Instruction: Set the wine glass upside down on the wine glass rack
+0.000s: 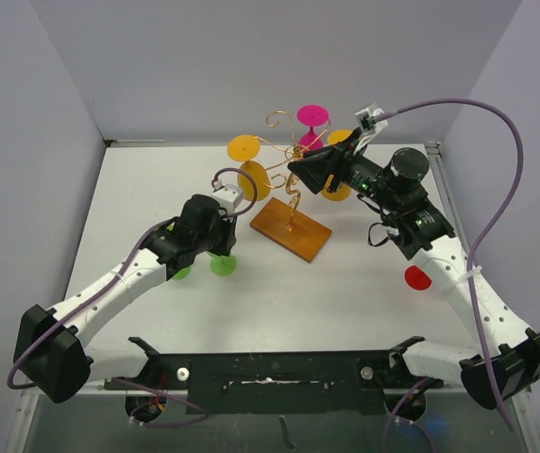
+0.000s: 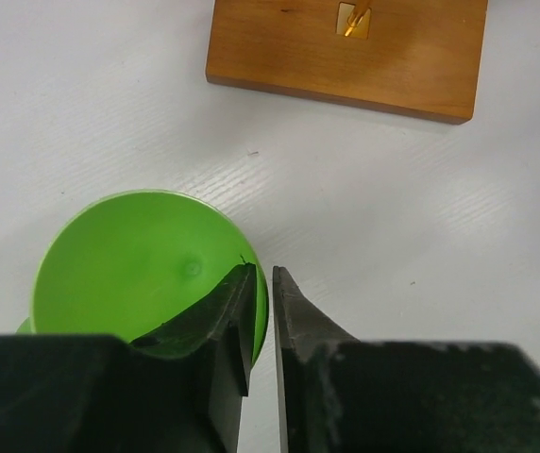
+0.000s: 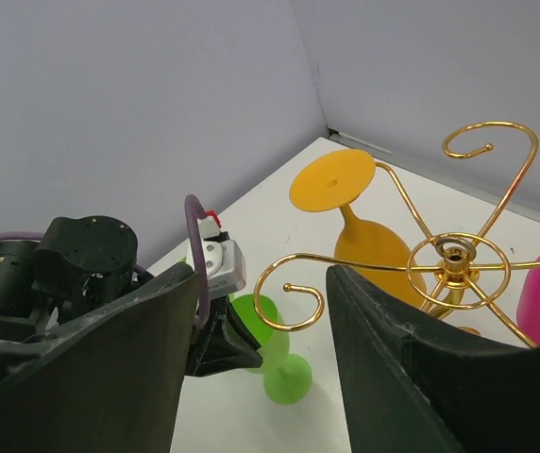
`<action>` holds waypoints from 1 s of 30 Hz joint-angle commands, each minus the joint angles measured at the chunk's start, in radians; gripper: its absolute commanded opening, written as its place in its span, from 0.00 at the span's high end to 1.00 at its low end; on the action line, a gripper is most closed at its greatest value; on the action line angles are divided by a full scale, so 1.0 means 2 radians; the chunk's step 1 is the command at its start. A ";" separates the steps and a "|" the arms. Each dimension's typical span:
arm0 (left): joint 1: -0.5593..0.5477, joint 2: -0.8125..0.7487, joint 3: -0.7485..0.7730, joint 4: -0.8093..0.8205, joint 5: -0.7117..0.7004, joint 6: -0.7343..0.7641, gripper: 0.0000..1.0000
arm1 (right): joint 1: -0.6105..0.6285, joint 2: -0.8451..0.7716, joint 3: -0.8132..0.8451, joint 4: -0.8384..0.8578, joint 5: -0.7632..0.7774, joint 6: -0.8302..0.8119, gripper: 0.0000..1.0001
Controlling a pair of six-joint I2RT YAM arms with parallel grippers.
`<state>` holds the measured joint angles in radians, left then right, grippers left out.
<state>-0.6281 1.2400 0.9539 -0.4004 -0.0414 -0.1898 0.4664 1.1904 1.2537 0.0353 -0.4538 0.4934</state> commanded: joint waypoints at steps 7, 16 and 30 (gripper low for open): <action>-0.002 -0.042 0.015 0.027 0.001 0.028 1.00 | 0.004 -0.020 -0.001 0.039 -0.010 0.001 0.42; -0.002 -0.188 -0.031 0.084 0.040 0.030 1.00 | 0.006 -0.018 -0.019 0.078 -0.052 0.021 0.41; -0.002 -0.345 -0.041 0.201 0.275 0.042 1.00 | 0.023 -0.022 -0.053 0.162 -0.084 0.058 0.36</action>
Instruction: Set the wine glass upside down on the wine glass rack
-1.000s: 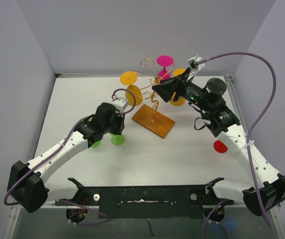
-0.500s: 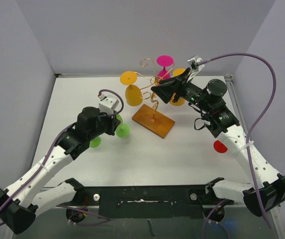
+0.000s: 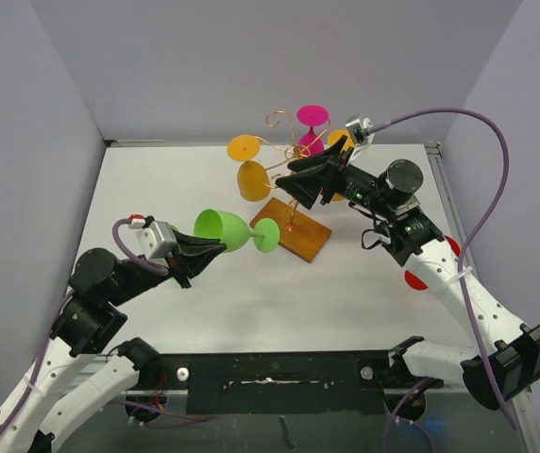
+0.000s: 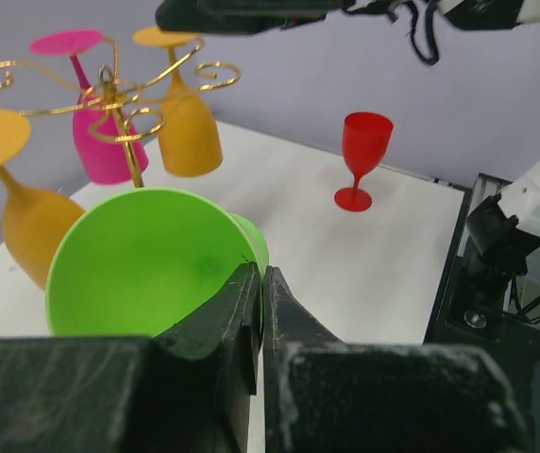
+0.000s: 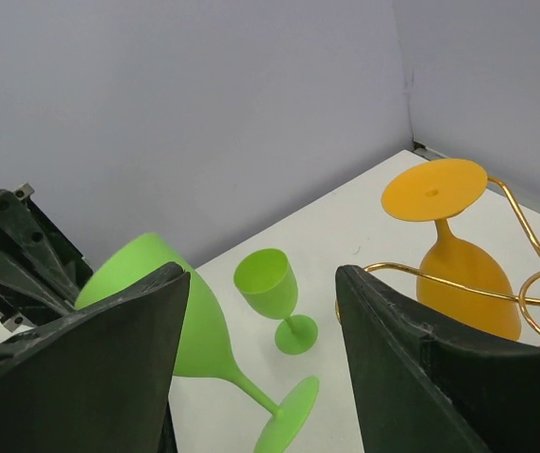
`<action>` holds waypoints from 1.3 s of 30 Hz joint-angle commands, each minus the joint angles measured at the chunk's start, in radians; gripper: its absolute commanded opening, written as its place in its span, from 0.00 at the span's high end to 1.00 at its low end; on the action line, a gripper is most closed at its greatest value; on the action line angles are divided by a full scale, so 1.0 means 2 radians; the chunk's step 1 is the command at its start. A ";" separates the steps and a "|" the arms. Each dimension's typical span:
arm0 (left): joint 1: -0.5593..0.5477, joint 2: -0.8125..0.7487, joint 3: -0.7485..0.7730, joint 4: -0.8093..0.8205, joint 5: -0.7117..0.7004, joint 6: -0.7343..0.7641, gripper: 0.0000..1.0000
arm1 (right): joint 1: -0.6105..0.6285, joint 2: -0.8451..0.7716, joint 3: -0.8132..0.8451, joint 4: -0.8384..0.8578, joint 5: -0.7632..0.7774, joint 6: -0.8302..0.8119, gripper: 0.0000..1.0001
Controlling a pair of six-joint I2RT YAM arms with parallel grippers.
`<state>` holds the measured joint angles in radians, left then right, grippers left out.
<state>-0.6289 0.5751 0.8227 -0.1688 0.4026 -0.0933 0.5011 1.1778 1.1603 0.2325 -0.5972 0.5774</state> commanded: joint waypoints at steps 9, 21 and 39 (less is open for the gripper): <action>-0.001 -0.045 0.026 0.199 -0.040 -0.015 1.00 | 0.022 -0.026 -0.010 0.104 0.041 0.058 0.35; -0.002 -0.022 -0.004 0.322 -0.139 0.020 1.00 | 0.097 0.000 -0.021 0.196 0.125 0.114 0.36; -0.001 0.000 -0.031 0.378 -0.124 0.065 1.00 | 0.215 0.090 0.050 0.196 0.361 0.261 0.51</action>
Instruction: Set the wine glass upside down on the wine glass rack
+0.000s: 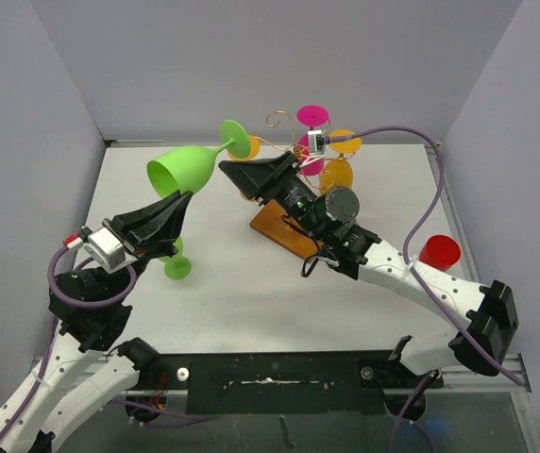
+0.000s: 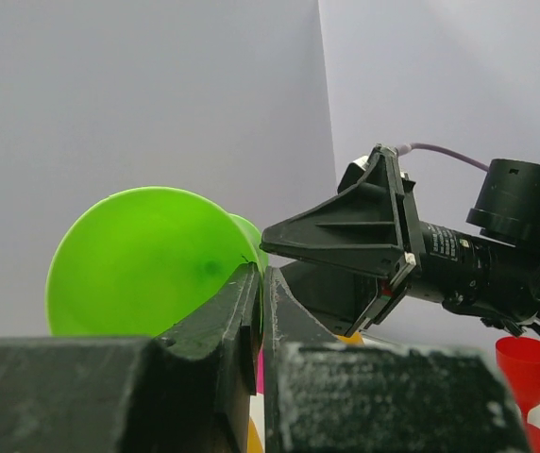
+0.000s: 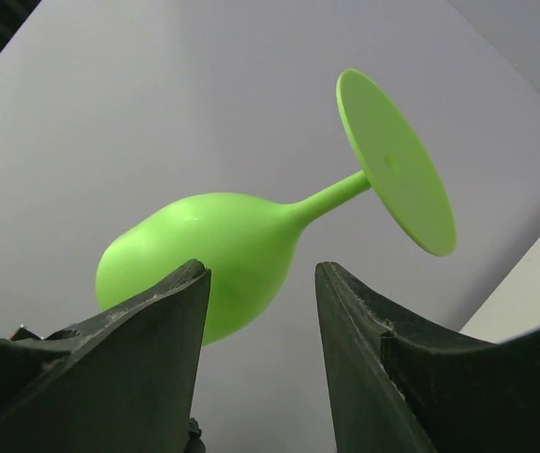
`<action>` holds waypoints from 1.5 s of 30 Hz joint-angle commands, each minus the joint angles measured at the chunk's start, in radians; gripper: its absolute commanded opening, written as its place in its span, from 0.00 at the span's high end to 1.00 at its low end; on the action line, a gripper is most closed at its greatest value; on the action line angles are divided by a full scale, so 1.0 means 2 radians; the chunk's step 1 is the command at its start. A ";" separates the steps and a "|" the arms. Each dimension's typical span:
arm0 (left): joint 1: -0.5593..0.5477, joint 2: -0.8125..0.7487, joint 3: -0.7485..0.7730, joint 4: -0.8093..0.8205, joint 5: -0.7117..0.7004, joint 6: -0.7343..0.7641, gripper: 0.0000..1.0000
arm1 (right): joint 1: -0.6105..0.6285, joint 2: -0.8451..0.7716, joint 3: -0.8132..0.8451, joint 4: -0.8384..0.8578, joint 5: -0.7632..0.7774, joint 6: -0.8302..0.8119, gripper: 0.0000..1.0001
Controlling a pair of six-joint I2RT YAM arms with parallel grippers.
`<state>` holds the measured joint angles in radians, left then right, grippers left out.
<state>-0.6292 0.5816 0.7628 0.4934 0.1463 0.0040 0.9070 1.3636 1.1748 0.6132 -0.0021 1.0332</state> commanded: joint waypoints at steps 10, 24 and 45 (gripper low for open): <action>-0.001 -0.003 -0.011 0.065 0.020 0.020 1.00 | 0.012 0.018 0.080 -0.049 0.106 0.100 0.50; 0.000 0.004 -0.013 0.070 0.029 0.021 1.00 | 0.017 0.035 0.102 -0.099 0.125 0.120 0.53; -0.001 -0.006 -0.036 0.062 0.049 -0.004 1.00 | 0.017 0.053 0.116 -0.057 0.104 0.116 0.70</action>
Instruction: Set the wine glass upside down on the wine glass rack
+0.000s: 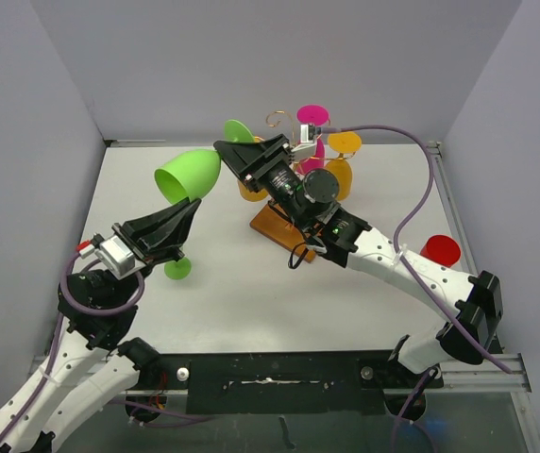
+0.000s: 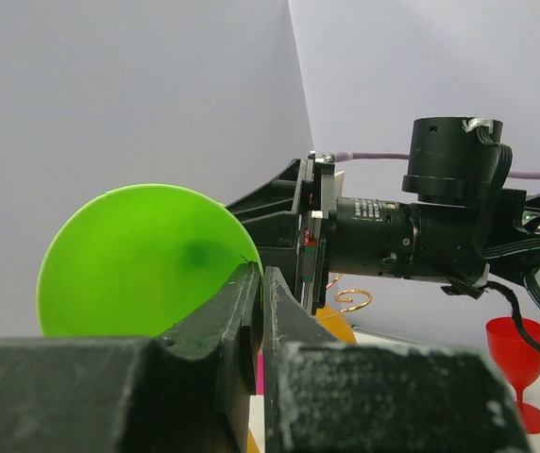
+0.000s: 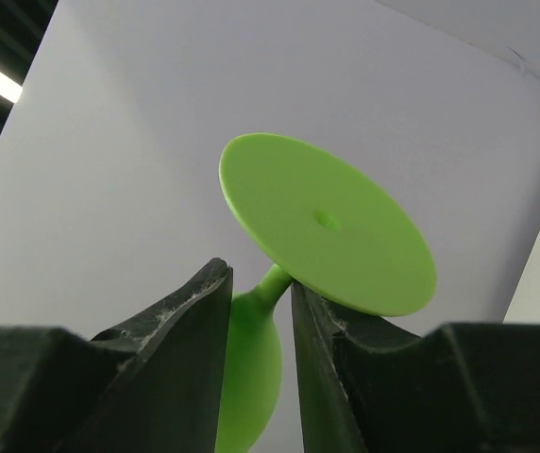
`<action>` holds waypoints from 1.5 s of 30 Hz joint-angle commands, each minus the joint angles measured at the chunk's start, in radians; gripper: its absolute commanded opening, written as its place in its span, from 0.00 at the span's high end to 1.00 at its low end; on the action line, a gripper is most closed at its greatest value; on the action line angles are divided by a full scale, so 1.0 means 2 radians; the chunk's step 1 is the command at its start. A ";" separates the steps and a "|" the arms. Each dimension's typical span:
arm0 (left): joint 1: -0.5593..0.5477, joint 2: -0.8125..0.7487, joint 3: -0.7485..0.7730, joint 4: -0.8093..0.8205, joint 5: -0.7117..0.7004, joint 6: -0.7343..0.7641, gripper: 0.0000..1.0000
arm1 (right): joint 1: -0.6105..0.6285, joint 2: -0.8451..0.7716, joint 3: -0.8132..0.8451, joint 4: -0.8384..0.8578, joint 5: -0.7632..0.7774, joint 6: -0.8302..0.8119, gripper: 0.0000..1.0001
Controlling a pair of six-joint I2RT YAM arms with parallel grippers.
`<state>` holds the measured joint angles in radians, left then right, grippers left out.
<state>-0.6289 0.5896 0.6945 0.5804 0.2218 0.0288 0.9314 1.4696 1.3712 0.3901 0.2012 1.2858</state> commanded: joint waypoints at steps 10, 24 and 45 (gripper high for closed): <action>-0.001 -0.031 -0.012 -0.025 -0.038 -0.048 0.93 | 0.004 -0.011 -0.009 0.123 0.009 -0.062 1.00; -0.001 -0.069 -0.021 -0.164 -0.152 -0.056 0.53 | -0.003 -0.021 -0.005 0.129 -0.027 -0.221 1.00; -0.001 -0.107 0.020 -0.210 -0.217 -0.120 0.42 | -0.003 -0.075 -0.065 0.168 -0.119 -0.443 1.00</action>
<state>-0.6289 0.3634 0.6300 0.1375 -0.1410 -0.1242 0.9291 1.3617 1.2579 0.6609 0.0914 0.5430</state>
